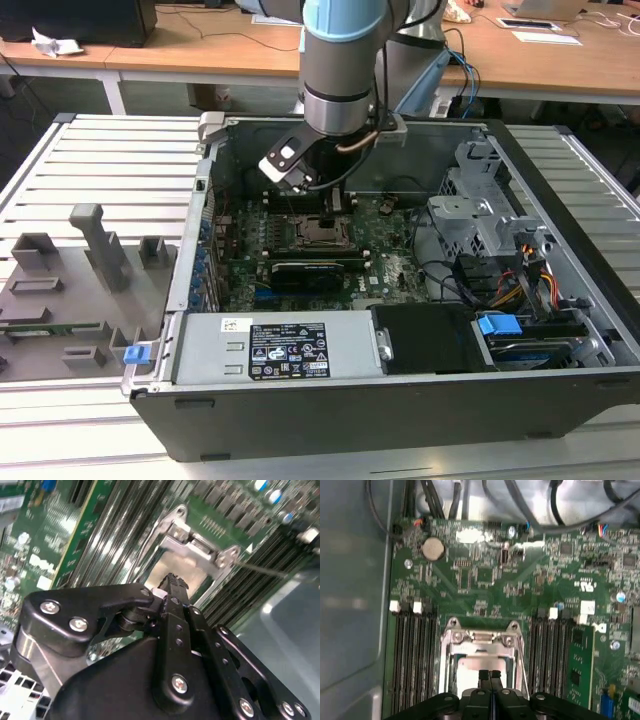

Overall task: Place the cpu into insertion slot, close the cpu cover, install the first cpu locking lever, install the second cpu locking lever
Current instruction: 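Close the cpu cover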

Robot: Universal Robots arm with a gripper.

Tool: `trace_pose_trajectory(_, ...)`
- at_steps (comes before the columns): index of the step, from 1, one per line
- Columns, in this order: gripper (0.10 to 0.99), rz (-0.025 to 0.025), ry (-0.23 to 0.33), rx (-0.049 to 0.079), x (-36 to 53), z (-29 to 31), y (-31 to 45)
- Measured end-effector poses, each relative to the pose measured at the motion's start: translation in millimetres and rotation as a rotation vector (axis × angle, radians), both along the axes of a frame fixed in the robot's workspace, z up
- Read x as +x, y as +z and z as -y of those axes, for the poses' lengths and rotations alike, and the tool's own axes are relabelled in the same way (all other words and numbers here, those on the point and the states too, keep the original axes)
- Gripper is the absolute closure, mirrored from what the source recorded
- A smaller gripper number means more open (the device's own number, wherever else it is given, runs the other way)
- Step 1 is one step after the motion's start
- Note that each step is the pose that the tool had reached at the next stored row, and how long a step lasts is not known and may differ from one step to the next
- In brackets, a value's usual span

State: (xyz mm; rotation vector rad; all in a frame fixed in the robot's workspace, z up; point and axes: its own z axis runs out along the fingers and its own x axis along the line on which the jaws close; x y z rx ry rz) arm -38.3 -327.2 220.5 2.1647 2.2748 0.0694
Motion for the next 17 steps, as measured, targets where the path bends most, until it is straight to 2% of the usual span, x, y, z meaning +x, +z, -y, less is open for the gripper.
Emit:
trace_pose_trajectory(2, 0.980, 0.0000, 0.000, 0.000, -5.7, -2.4, -2.4)
trace_pose_trajectory(7, 0.980, 0.0000, 0.002, 0.000, -14.2, -2.6, -6.8)
trace_pose_trajectory(17, 0.980, 0.0000, 0.005, 0.001, -15.7, -3.8, -13.7)
